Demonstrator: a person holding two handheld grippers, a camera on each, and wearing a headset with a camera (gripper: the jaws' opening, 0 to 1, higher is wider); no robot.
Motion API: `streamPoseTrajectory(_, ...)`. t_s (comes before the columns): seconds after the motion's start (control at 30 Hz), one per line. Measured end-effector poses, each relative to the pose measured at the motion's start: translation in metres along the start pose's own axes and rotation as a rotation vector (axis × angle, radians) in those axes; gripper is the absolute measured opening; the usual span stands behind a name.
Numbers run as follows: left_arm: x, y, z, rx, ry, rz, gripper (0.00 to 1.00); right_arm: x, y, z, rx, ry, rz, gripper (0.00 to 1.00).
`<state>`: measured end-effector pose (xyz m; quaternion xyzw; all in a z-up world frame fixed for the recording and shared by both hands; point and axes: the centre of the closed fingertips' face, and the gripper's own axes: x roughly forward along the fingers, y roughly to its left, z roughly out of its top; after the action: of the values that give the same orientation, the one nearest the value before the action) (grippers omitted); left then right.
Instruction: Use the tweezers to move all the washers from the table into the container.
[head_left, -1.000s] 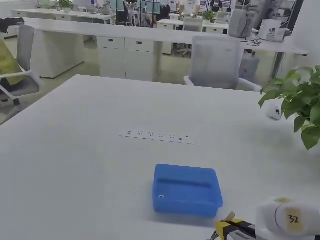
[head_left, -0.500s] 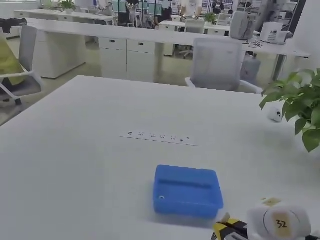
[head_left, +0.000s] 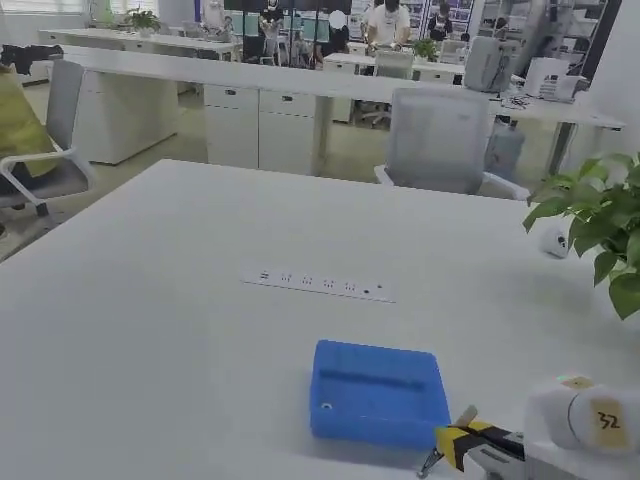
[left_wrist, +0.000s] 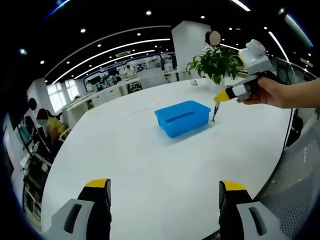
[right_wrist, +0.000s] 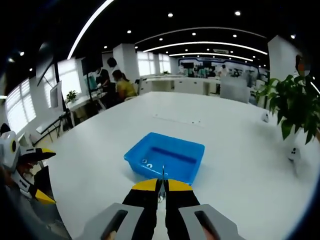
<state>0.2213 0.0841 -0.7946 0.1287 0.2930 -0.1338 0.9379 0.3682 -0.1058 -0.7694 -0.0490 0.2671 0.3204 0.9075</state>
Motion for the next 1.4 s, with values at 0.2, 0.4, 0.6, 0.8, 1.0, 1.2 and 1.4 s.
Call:
streamPoseTrajectory(0.2,0.000,-0.001,0.000,-0.002,0.000,-0.006,0.91,0.002,-0.006,0.026,-0.018,-0.044,-0.011,0.00)
streamPoseTrajectory(0.4,0.000,0.000,0.000,-0.009,-0.003,-0.001,0.90,0.011,-0.014,0.051,-0.038,-0.082,-0.024,0.00)
streamPoseTrajectory(0.6,-0.002,0.001,0.004,-0.008,-0.021,0.004,0.88,0.043,-0.022,0.039,-0.083,-0.014,-0.029,0.00)
streamPoseTrajectory(0.8,-0.004,-0.004,0.009,0.018,-0.040,-0.010,0.87,0.060,-0.027,0.015,-0.096,0.062,-0.024,0.00)
streamPoseTrajectory(1.0,-0.007,-0.003,0.017,0.018,-0.059,-0.013,0.81,0.065,-0.029,0.006,-0.069,0.087,-0.019,0.01)
streamPoseTrajectory(1.2,-0.010,0.002,0.034,-0.014,-0.098,-0.019,0.74,0.069,-0.031,-0.004,-0.087,0.120,-0.019,0.01)
streamPoseTrajectory(1.4,-0.009,0.007,0.056,-0.032,-0.143,-0.020,0.71,0.070,-0.032,-0.005,-0.065,0.122,-0.022,0.01)
